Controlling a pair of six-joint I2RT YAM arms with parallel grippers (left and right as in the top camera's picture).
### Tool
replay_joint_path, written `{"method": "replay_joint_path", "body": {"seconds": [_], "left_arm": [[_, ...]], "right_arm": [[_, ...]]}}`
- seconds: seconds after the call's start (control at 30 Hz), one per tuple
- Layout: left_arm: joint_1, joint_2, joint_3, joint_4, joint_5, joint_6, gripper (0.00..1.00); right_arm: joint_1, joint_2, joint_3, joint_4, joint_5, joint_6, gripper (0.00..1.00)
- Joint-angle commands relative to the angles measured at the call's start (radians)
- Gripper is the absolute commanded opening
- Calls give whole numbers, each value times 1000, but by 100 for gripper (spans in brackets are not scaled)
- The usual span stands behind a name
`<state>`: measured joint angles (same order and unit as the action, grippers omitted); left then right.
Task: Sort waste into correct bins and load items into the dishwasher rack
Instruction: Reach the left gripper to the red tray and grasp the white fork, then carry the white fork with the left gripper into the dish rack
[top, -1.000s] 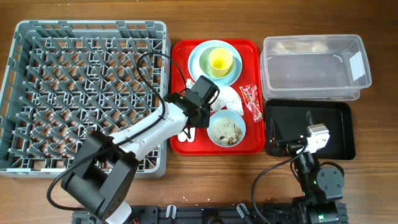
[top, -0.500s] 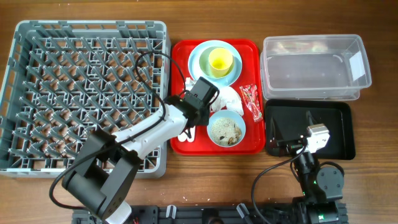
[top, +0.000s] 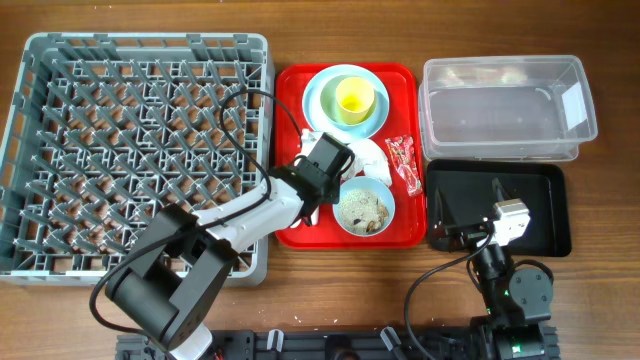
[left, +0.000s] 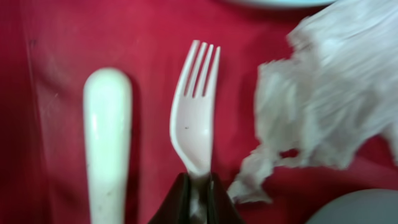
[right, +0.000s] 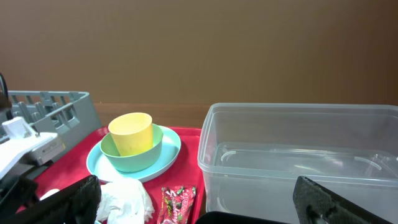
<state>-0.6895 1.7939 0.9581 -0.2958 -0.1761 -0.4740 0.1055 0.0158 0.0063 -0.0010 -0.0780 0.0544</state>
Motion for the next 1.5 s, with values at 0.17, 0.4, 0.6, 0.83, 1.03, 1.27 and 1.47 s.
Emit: {"method": "replay_joint_path", "body": {"seconds": [0.17, 0.4, 0.6, 0.83, 1.03, 1.27, 1.47], "left_arm": [[-2, -215, 88, -156, -61, -2, 4], [101, -570, 105, -325, -62, 55, 4], [319, -616, 105, -471, 3, 163, 4], [423, -438, 104, -492, 134, 206, 4], [423, -262, 104, -460, 134, 233, 4], [423, -245, 105, -429, 94, 235, 34], [419, -352, 151, -427, 43, 227, 35]], "right_arm": [[-5, 1, -1, 3, 2, -2, 100], [-5, 1, -1, 3, 2, -2, 100], [-5, 1, -1, 3, 2, -2, 100], [-5, 1, -1, 3, 2, -1, 100], [-5, 1, -1, 3, 2, -2, 100], [-5, 1, -1, 3, 2, -2, 100], [-5, 1, -1, 3, 2, -2, 100]]}}
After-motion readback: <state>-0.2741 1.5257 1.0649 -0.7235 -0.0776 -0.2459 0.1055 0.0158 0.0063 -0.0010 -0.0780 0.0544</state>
